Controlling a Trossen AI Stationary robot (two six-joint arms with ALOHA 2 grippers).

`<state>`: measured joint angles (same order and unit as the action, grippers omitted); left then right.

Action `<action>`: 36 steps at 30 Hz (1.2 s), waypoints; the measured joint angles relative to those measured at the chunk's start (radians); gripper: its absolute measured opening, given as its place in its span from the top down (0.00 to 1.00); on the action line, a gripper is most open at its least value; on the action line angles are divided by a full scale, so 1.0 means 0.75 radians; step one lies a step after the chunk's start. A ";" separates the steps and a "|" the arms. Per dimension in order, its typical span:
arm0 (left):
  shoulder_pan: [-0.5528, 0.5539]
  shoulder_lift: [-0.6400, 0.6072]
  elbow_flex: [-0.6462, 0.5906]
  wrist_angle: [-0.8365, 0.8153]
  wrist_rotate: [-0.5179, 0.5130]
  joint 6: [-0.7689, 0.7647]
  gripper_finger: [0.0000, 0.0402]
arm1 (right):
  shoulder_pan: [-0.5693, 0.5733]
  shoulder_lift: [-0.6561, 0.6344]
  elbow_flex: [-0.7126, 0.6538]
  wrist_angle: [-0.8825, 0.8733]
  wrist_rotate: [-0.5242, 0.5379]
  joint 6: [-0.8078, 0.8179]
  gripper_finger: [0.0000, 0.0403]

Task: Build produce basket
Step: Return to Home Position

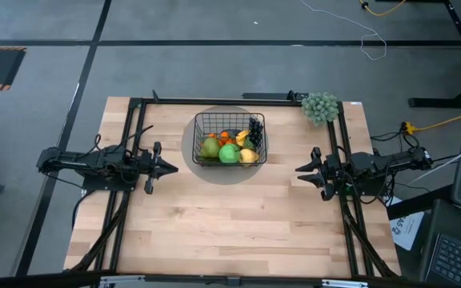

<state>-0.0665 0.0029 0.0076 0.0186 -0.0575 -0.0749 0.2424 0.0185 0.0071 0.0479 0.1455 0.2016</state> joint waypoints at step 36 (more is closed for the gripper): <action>0.000 0.000 0.000 0.000 0.000 0.000 0.95 | 0.000 0.000 0.000 0.000 0.000 0.000 0.68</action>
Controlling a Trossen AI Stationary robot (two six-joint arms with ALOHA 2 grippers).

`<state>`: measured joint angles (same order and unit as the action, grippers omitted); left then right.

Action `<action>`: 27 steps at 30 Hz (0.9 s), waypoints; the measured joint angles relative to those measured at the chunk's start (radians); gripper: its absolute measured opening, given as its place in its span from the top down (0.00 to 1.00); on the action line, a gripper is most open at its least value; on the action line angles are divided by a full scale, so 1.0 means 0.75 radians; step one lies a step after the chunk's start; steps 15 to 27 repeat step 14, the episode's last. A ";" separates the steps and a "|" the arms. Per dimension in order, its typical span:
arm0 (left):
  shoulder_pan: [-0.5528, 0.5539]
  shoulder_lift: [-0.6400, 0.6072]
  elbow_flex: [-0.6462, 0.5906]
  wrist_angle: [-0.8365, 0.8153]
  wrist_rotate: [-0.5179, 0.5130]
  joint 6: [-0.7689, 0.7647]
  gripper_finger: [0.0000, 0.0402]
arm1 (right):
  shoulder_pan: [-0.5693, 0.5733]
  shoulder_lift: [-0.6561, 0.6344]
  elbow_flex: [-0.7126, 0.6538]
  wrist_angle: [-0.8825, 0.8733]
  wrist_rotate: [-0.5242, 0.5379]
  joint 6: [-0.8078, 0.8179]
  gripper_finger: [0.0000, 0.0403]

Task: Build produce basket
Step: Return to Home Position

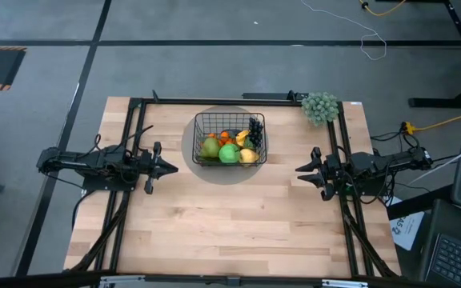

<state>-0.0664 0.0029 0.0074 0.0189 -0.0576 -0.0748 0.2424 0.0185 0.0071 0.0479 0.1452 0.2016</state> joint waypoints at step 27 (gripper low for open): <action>0.000 0.000 0.000 0.000 0.000 0.000 1.00 | 0.000 0.000 0.001 0.000 0.000 0.000 0.67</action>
